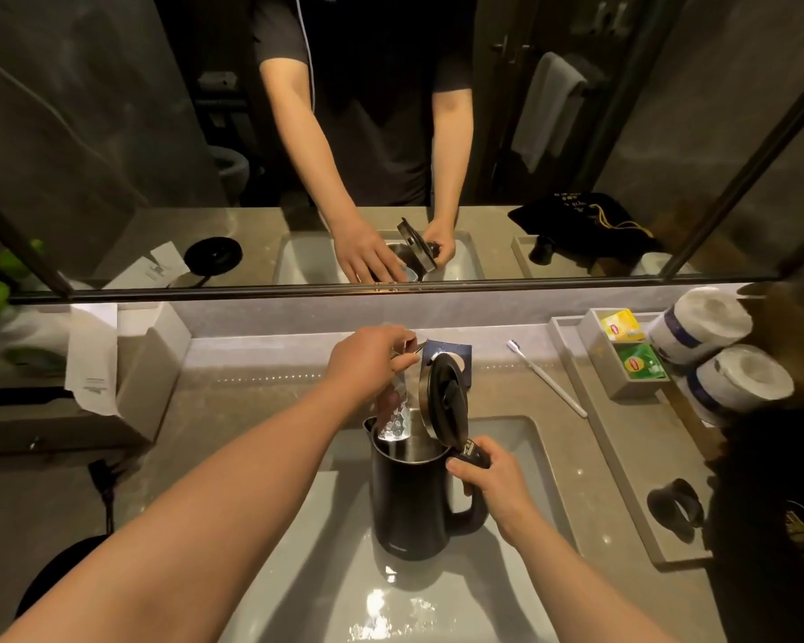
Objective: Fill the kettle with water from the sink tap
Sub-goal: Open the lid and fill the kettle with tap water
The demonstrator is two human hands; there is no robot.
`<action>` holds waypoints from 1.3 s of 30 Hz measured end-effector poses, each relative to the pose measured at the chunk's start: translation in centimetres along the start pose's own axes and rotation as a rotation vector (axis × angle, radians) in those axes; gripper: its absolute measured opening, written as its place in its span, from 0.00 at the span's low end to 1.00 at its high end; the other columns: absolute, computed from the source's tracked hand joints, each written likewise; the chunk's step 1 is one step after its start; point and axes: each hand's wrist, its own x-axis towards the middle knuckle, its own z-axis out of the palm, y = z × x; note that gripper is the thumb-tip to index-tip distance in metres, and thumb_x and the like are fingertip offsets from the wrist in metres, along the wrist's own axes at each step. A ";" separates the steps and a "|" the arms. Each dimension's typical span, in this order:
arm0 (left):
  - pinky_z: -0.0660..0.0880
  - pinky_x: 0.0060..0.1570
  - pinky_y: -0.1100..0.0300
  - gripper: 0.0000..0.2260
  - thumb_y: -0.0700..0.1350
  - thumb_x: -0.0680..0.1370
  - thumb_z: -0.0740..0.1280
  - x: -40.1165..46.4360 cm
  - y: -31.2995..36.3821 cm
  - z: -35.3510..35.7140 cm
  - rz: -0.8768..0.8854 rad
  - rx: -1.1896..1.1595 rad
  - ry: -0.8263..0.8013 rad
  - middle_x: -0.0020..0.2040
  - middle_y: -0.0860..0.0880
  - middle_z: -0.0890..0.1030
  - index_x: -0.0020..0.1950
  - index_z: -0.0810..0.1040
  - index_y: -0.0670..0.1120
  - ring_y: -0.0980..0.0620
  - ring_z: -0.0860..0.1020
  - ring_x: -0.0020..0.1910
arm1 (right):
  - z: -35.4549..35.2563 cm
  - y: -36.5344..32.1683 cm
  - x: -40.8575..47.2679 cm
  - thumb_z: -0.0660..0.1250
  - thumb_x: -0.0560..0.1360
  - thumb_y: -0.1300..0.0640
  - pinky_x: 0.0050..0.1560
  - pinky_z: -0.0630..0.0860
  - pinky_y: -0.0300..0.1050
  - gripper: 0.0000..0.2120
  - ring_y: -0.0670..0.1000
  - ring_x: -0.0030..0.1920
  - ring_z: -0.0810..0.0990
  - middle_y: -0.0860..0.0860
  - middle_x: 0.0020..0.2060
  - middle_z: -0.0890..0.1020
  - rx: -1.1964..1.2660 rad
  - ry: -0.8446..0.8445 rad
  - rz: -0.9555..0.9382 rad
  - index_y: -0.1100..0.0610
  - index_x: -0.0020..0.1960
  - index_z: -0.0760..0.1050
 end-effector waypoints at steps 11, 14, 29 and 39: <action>0.74 0.45 0.53 0.07 0.47 0.76 0.64 -1.5 -1.0 0.3 -0.014 -0.179 -0.043 0.52 0.53 0.79 0.53 0.75 0.56 0.52 0.76 0.48 | 0.3 0.1 -0.3 0.75 0.71 0.60 0.33 0.76 0.40 0.08 0.50 0.34 0.77 0.49 0.32 0.79 0.019 -0.008 0.002 0.61 0.47 0.78; 0.72 0.43 0.57 0.09 0.47 0.77 0.62 -1.7 -0.9 0.3 -0.031 -0.167 -0.049 0.54 0.53 0.79 0.56 0.75 0.56 0.53 0.75 0.49 | 0.5 -0.2 -0.1 0.75 0.71 0.59 0.34 0.76 0.39 0.09 0.50 0.35 0.77 0.51 0.34 0.79 0.011 -0.013 -0.002 0.61 0.48 0.78; 0.61 0.57 0.62 0.22 0.42 0.76 0.63 -3.1 -1.0 0.9 -0.012 -0.144 -0.054 0.72 0.51 0.68 0.70 0.66 0.53 0.49 0.69 0.66 | 1.5 -0.3 -0.2 0.76 0.71 0.60 0.37 0.77 0.43 0.10 0.53 0.39 0.79 0.54 0.37 0.80 -0.003 -0.004 -0.002 0.62 0.49 0.78; 0.61 0.68 0.52 0.26 0.42 0.77 0.63 -3.1 -1.5 0.9 -0.041 -0.118 -0.101 0.76 0.51 0.61 0.74 0.62 0.53 0.49 0.62 0.72 | 1.4 -0.5 -0.6 0.75 0.72 0.61 0.38 0.76 0.44 0.10 0.52 0.38 0.77 0.53 0.36 0.79 0.000 0.001 -0.004 0.64 0.48 0.77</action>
